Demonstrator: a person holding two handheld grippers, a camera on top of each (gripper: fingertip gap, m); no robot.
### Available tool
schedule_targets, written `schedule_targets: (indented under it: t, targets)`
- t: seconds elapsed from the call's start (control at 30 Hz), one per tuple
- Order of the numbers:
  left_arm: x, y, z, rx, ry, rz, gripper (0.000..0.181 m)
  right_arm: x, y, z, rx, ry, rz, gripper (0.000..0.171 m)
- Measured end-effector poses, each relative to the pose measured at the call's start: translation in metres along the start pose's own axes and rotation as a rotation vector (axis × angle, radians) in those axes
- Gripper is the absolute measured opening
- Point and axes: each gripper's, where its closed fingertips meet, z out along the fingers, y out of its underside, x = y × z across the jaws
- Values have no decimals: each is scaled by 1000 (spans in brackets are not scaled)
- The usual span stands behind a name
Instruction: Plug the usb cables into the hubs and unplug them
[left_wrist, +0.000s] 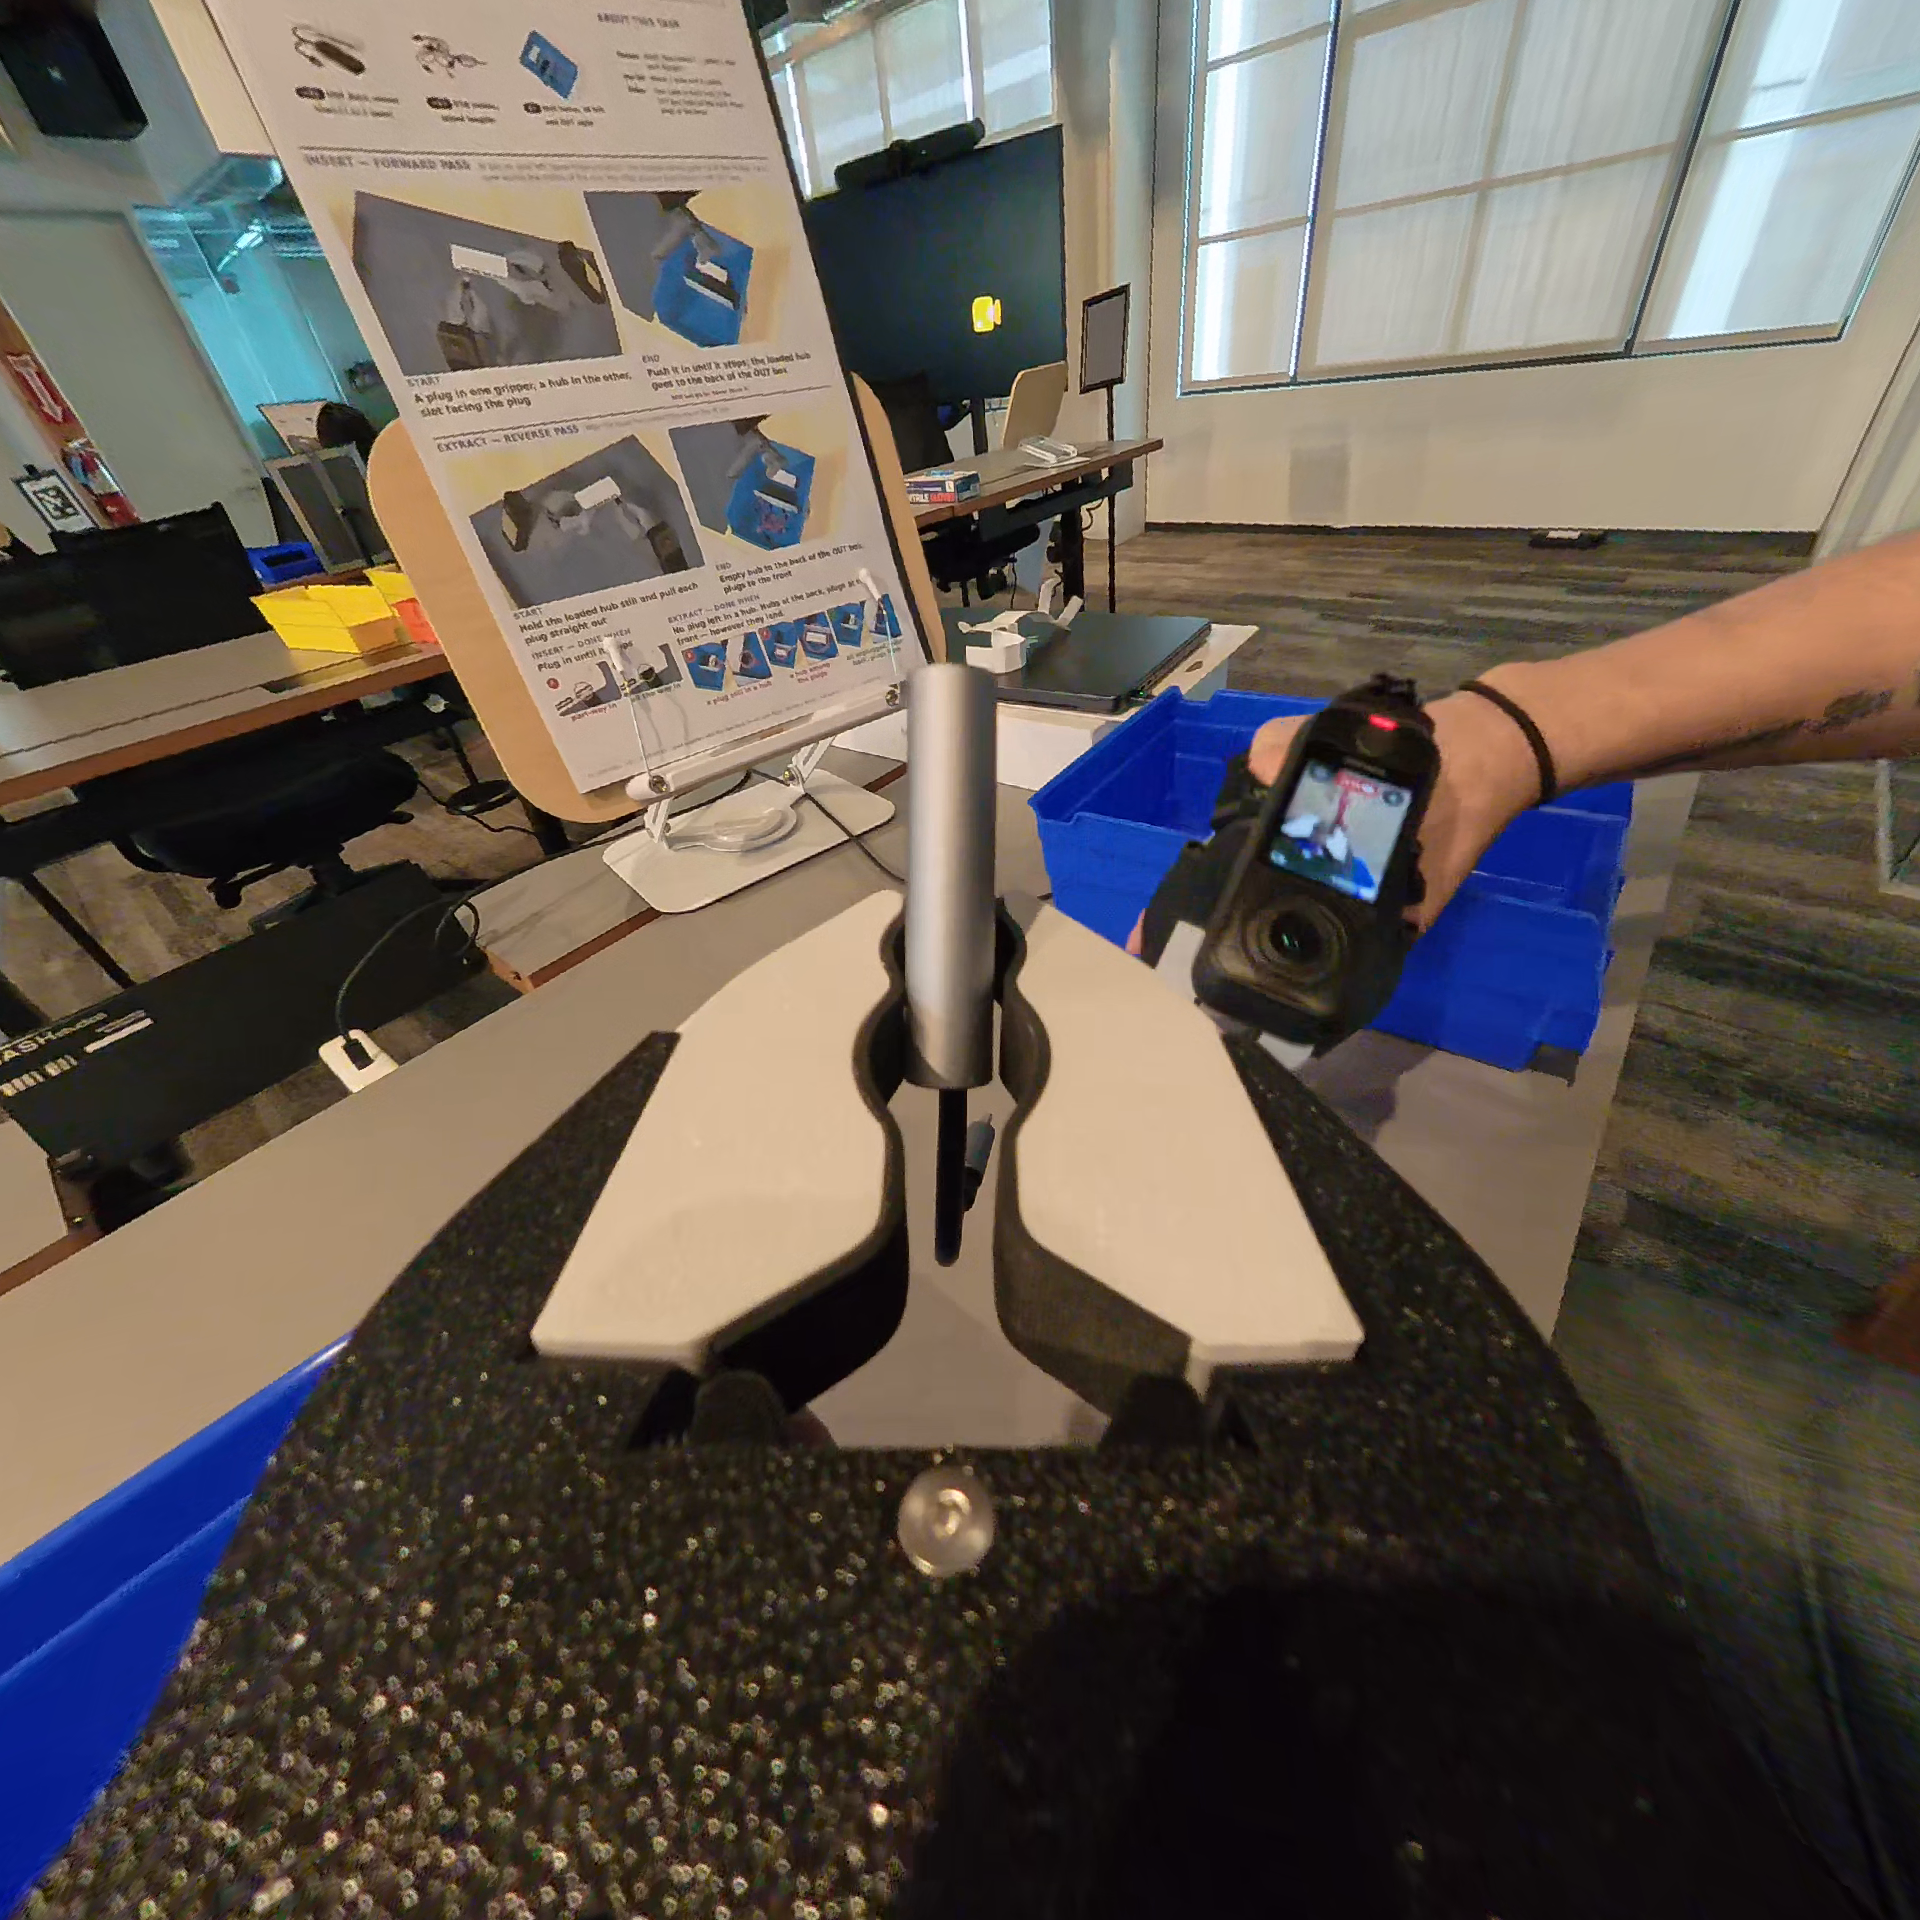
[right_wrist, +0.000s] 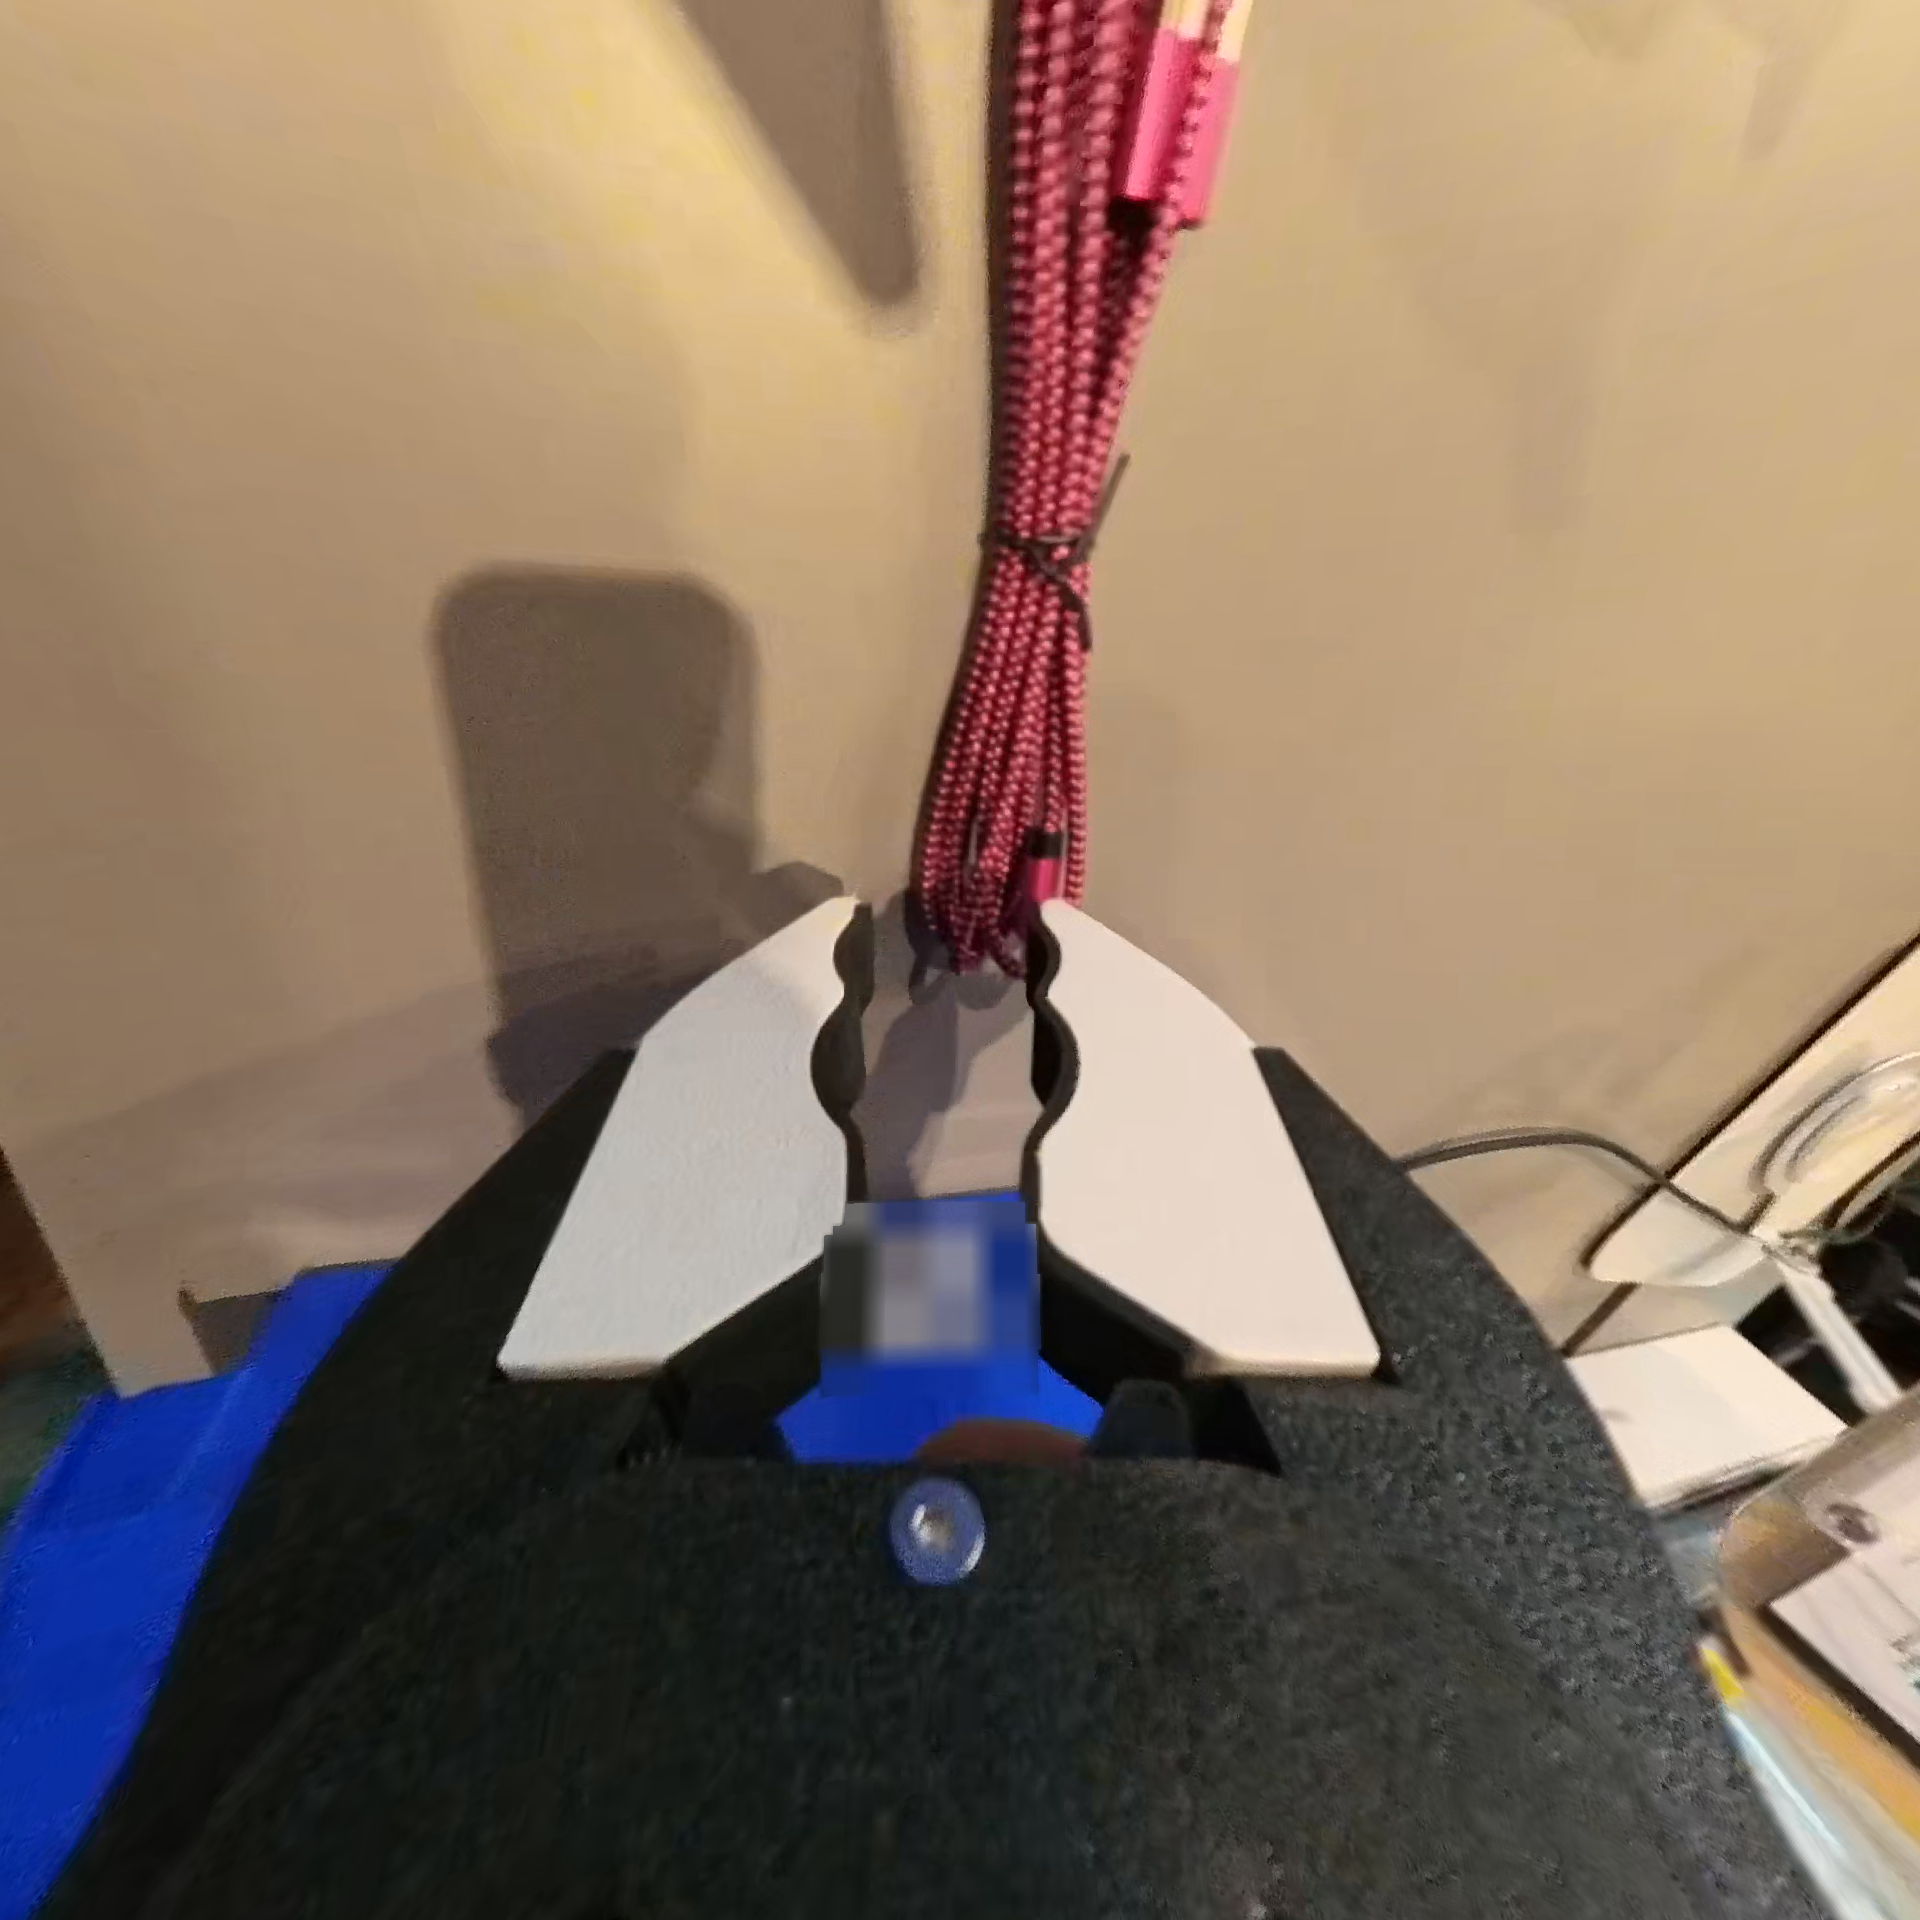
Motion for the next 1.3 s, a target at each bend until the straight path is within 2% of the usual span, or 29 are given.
schedule_targets:
  t: [0.23, 0.37, 0.43, 0.53, 0.67, 0.8, 0.93, 1.3]
  targets:
    - [7, 0, 2, -6, 11, 11, 12, 1, 5, 23, -102, 45, -64, 21]
    - [8, 0, 3, -8, 15, 10, 12, 5, 5, 25, -127, -3, 6, 11]
    - [9, 0, 4, -10, 17, 13, 12, -1, 1, 23, -98, -114, 104, 7]
    - [11, -1, 3, -5, 18, 16, 12, -12, -24, 5, 71, -362, 330, 5]
    - [9, -7, -1, 17, 19, 3, 12, -23, -76, -47, 396, -911, 734, 5]
    - [10, -12, -5, 46, 41, -35, 12, -14, -80, -42, 439, -1090, 943, 5]
    - [11, -13, -6, 48, 47, -40, 12, -4, -74, -18, 406, -1044, 1055, 5]
    - [17, -12, -2, 51, 79, -62, 12, 29, -58, 14, 330, -901, 1200, 9]
